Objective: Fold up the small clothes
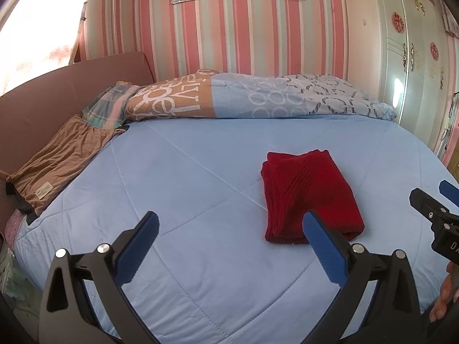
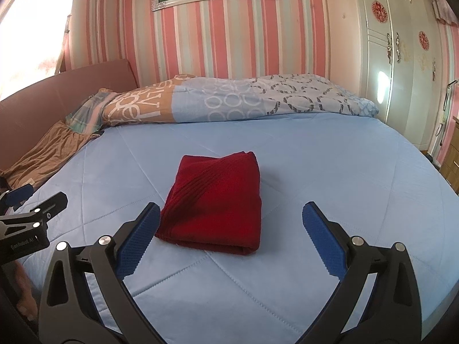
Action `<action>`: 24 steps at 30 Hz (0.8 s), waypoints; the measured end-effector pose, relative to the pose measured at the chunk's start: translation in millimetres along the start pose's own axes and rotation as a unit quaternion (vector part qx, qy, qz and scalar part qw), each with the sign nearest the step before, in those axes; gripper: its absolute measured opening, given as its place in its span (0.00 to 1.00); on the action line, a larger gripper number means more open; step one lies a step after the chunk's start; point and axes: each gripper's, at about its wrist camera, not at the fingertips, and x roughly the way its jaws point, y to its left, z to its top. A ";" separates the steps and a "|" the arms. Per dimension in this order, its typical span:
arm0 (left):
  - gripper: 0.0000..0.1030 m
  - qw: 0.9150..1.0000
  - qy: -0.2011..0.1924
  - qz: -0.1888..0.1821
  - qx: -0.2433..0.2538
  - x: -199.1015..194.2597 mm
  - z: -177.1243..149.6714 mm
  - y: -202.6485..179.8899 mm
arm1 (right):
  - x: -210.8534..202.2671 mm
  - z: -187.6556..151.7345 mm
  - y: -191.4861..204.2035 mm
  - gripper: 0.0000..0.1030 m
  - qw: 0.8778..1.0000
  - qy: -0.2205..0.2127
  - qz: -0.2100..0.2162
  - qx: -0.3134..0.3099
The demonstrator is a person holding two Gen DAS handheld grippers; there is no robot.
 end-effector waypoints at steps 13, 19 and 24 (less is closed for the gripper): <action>0.98 1.000 -0.004 0.004 -0.009 -3.1 5.9 2.9 | 2.3 -1.5 1.9 0.96 1.000 0.004 -0.002 -0.008; 0.98 1.000 -0.008 0.009 -0.007 -5.2 8.6 1.0 | 2.5 -1.4 3.0 0.96 1.000 0.004 0.001 -0.011; 0.98 1.000 -0.008 0.004 -0.011 -4.9 10.9 1.5 | 1.4 -1.3 2.1 0.96 1.000 0.003 0.002 -0.014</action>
